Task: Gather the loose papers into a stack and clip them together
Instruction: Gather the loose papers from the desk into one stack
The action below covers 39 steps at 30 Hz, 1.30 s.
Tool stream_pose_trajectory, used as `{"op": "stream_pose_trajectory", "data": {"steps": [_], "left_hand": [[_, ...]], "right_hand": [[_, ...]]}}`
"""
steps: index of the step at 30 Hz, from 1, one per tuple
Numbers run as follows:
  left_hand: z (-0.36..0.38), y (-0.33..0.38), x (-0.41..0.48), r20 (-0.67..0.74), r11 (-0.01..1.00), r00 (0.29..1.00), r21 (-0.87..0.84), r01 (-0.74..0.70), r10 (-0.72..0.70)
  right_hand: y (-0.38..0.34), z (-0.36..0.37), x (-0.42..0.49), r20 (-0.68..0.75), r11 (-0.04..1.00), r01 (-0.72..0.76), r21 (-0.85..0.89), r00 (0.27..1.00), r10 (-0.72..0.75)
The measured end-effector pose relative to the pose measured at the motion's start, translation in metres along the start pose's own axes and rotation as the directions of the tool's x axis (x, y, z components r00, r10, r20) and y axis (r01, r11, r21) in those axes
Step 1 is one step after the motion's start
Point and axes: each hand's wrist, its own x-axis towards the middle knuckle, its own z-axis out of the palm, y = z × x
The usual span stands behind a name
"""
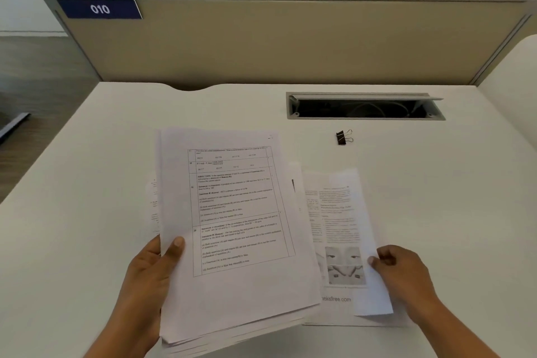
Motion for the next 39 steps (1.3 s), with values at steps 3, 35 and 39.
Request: {"op": "stream_pose_trajectory", "data": {"steps": [3, 35, 39], "left_hand": [[-0.003, -0.001, 0.001, -0.018, 1.0, 1.0, -0.002, 0.005, -0.005], [0.041, 0.006, -0.002, 0.108, 0.998, 0.994, -0.059, 0.016, -0.01], [0.05, 0.006, -0.008, 0.174, 0.995, 0.984, -0.088, 0.046, -0.03]], "right_hand": [[0.005, -0.016, 0.001, -0.04, 0.991, 0.038, 0.126, 0.999, -0.033], [-0.089, -0.028, -0.07, 0.015, 0.74, 0.135, 0.659, 0.981, -0.193], [-0.092, -0.009, -0.07, -0.029, 0.798, 0.206, 0.567, 0.973, -0.23]]}}
